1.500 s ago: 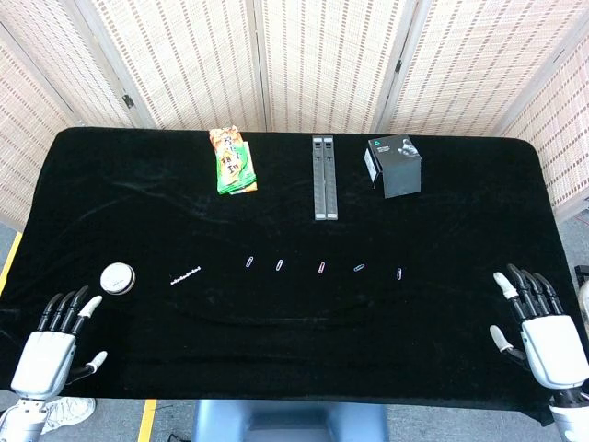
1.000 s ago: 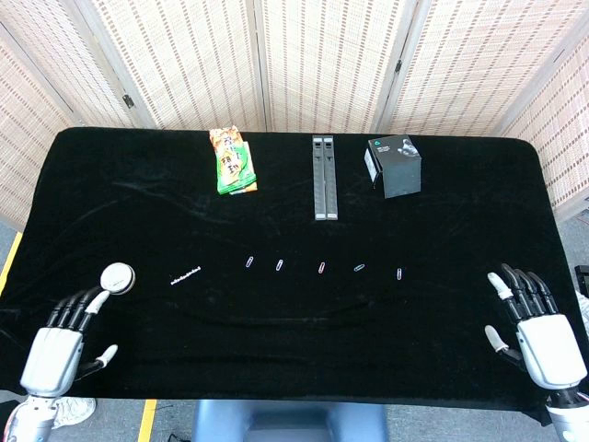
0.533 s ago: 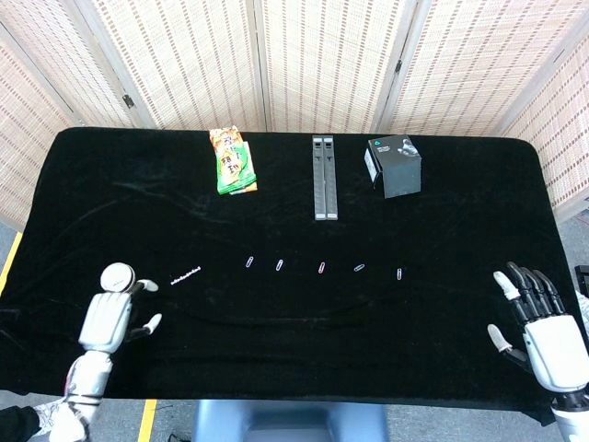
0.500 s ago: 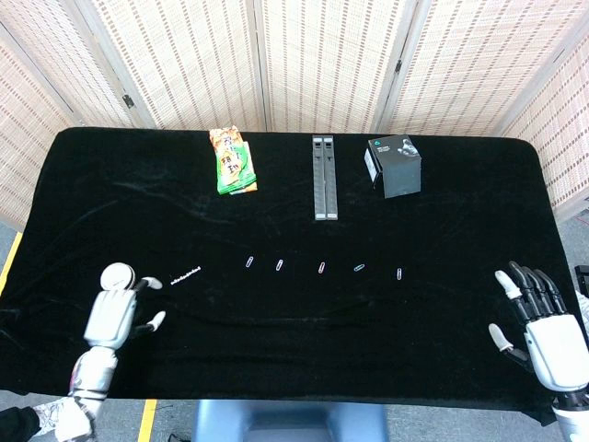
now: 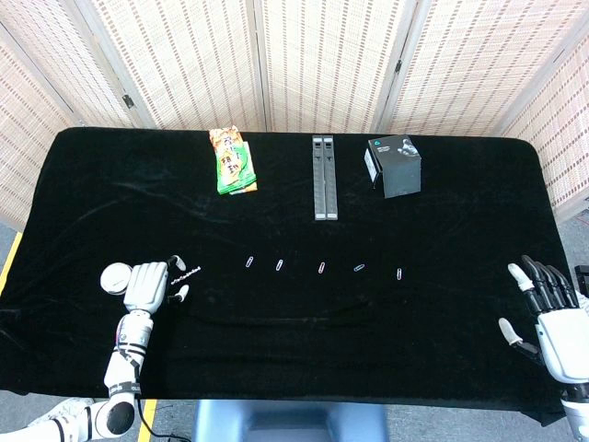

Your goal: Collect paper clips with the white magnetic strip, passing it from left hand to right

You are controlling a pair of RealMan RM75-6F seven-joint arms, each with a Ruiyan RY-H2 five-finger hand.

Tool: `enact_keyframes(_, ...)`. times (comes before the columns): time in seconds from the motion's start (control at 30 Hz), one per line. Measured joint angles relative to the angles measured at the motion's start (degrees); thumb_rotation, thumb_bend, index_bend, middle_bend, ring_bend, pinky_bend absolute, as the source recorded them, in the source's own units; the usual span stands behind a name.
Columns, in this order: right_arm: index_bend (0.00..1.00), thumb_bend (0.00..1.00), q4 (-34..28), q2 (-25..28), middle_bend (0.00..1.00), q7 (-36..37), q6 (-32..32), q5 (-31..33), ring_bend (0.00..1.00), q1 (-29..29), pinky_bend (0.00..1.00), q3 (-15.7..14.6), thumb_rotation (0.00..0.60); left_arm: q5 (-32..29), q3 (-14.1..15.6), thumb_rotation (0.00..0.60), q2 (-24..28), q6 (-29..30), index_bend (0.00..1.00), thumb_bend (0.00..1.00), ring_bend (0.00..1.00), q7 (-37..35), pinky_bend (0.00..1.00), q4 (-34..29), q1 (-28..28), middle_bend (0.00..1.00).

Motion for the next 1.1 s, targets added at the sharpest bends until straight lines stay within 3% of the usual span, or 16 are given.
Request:
enact_keyframes(0.6, 0.00, 0.34, 0.03, -0.12, 0.00, -0.22, -1.23, 0.38, 0.00, 0.52, 0.07, 0.10, 0.600, -5.67, -0.11, 0.600, -3.53, -3.72, 0.47, 0.39, 1.00, -1.95, 1.00, 9.78, -3.14, 1.00)
enact_keyframes(1.1, 0.00, 0.34, -0.07, -0.12, 0.00, -0.52, -1.35, 0.54, 0.00, 0.53, 0.07, 0.10, 0.600, -7.15, 0.87, 0.600, -4.41, -4.58, 0.52, 0.42, 1.00, -2.37, 1.00, 11.75, -4.13, 1.00)
